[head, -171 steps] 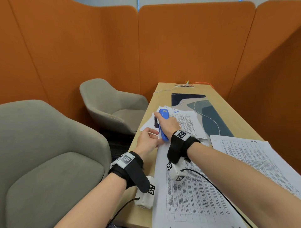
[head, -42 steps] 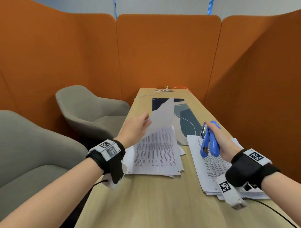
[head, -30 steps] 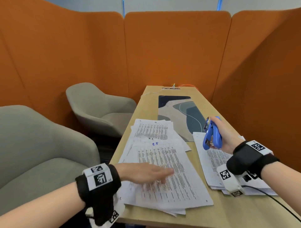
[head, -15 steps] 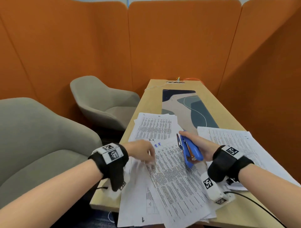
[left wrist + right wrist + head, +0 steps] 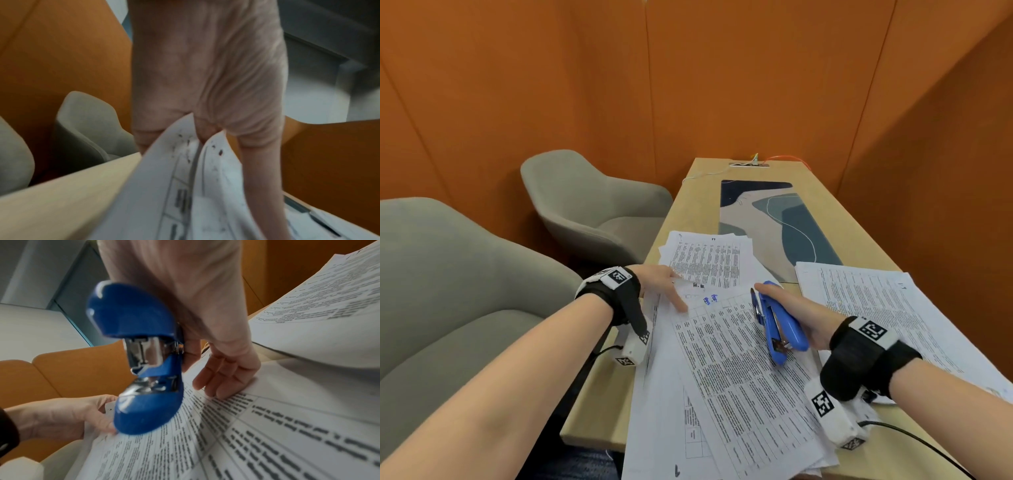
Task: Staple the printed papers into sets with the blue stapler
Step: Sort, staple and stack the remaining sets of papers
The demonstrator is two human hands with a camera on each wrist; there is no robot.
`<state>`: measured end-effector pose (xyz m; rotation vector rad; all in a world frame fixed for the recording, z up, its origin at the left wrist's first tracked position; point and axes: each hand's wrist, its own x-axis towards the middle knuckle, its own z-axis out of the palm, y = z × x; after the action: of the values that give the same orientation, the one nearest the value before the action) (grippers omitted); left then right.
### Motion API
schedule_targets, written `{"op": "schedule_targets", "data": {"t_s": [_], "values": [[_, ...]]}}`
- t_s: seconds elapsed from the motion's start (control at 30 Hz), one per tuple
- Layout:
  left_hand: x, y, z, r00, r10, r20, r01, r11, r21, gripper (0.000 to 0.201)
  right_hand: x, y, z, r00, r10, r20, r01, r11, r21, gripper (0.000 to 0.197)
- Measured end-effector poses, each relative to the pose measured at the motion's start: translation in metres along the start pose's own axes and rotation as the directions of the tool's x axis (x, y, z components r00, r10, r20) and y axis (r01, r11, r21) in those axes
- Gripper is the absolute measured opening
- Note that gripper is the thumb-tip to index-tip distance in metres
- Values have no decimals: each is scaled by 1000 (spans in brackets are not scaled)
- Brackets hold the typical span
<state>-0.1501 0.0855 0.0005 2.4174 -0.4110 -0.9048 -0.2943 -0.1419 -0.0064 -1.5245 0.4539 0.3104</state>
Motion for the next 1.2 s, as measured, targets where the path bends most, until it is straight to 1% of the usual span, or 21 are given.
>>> {"op": "schedule_targets", "data": {"t_s": [0.07,0.1,0.17,0.27,0.33,0.4,0.43,0.47,0.53,0.57,0.67,0.73,0.8,0.9,0.93,1.0,1.07,1.17,1.2], "values": [[-3,1,0,1000,-2,28,1,1000,22,44,1,1,-1,1000,-1,-4,1,1000,-4,45],[-4,2,0,1000,4,24,-5,1000,23,43,2,2,-1,1000,-5,-3,5,1000,-6,46],[-5,0,0,1000,19,19,-19,1000,-13,39,3,2,-2,1000,-12,0,12,1000,1,44],[-7,-5,1,998,45,49,-39,992,-117,38,6,3,-5,999,-32,-6,32,998,49,36],[-8,-7,1,997,50,57,-41,987,-157,31,6,5,-7,999,-41,-3,41,995,88,31],[-9,-9,1,999,34,26,-30,988,-149,21,6,7,-7,999,-46,-3,46,995,91,32],[-8,-9,1,1000,24,12,-22,990,-139,21,6,8,-7,999,-51,-1,51,995,88,33],[-6,-9,0,1000,14,4,-14,992,-127,27,5,9,-7,999,-52,2,51,995,83,34],[-4,-8,-1,1000,9,-27,-11,998,-57,36,5,10,-6,999,-44,5,44,997,63,37],[-3,-8,-1,998,25,-61,-26,1000,-11,38,4,10,-5,999,-45,3,45,998,51,37],[-2,-3,-1,986,99,-131,-83,989,125,30,1,9,-5,998,-60,-19,61,997,52,36],[-3,3,1,989,93,-111,-71,979,191,20,0,8,-6,997,-64,-36,66,994,86,36],[-3,14,5,993,74,-97,-45,960,278,16,-3,8,-8,998,-62,-33,65,991,119,34],[1,36,20,989,108,-97,-62,917,394,37,-7,9,-5,998,-61,-31,64,989,134,34],[3,43,26,990,112,-89,-66,909,411,39,-8,9,-3,997,-64,-34,68,989,133,34],[9,54,36,992,121,-38,-95,904,417,37,-9,10,-2,996,-76,-45,81,990,113,35],[10,62,40,994,109,1,-102,921,377,43,-11,12,-1,996,-77,-48,81,993,90,35],[9,62,42,992,128,0,-122,945,303,40,-13,13,-1,996,-79,-43,82,993,89,34],[9,61,41,990,138,-1,-134,958,255,38,-13,13,-1,996,-80,-44,83,992,94,34]]}}
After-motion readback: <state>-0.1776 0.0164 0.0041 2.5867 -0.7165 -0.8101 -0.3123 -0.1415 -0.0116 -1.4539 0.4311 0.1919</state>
